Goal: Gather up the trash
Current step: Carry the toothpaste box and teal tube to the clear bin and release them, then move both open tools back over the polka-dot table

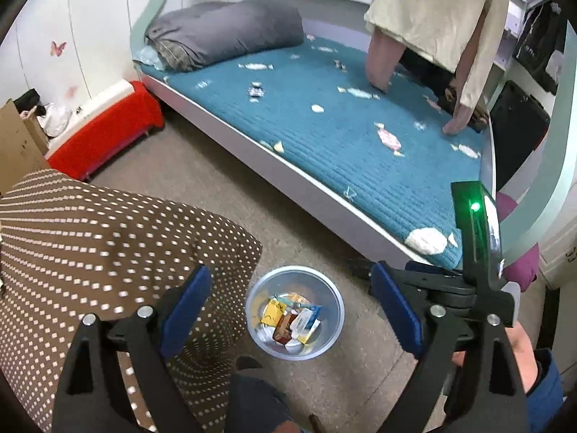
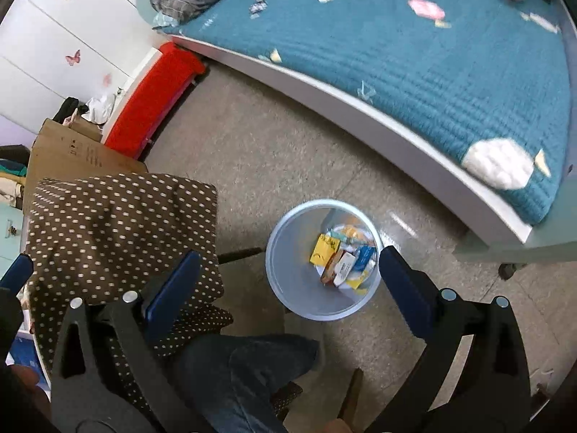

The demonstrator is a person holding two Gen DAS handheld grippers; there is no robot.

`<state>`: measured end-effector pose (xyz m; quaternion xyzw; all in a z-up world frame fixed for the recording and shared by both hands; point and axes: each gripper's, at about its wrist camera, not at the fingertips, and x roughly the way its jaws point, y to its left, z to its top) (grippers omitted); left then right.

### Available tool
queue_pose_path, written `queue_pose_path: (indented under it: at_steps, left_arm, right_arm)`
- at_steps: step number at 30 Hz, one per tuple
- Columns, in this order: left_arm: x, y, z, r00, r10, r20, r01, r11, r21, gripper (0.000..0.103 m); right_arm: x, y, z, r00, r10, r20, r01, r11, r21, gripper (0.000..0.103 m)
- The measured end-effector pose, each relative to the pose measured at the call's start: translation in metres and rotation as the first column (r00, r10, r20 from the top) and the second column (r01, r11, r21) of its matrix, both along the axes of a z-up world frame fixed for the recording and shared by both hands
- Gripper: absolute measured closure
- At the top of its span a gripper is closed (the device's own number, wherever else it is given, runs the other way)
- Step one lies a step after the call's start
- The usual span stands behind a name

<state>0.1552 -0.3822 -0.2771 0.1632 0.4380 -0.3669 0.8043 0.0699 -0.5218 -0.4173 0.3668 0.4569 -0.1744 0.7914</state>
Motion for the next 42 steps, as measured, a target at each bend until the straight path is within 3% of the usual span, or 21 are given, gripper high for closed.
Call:
queue_pose_path:
  at_steps: [13,21,30,34,42]
  left_arm:
    - [-0.011,0.062,0.07,0.99,0.09,0.111,-0.077,0.991,-0.114,0.013]
    - [-0.009,0.12,0.103,0.961,0.197,0.192,-0.163,0.971,-0.175,0.013]
    - [-0.001,0.215,0.12,0.904,0.352,0.243,-0.3,0.927,-0.226,0.013]
    - [0.007,0.256,0.119,0.874,0.418,0.249,-0.367,0.902,-0.226,0.013]
    - [0.023,0.341,0.1,0.806,0.542,0.24,-0.505,0.84,-0.201,0.013]
  right_arm:
    - [0.013,0.049,0.117,0.982,0.109,0.155,-0.079,0.979,-0.187,0.006]
    - [0.035,0.108,0.168,0.948,0.232,0.219,-0.17,0.948,-0.268,0.006]
    - [0.069,0.195,0.21,0.869,0.418,0.264,-0.323,0.885,-0.335,0.006]
    - [0.085,0.242,0.221,0.813,0.514,0.275,-0.407,0.839,-0.362,0.006]
    - [0.111,0.318,0.217,0.722,0.641,0.26,-0.53,0.754,-0.387,0.006]
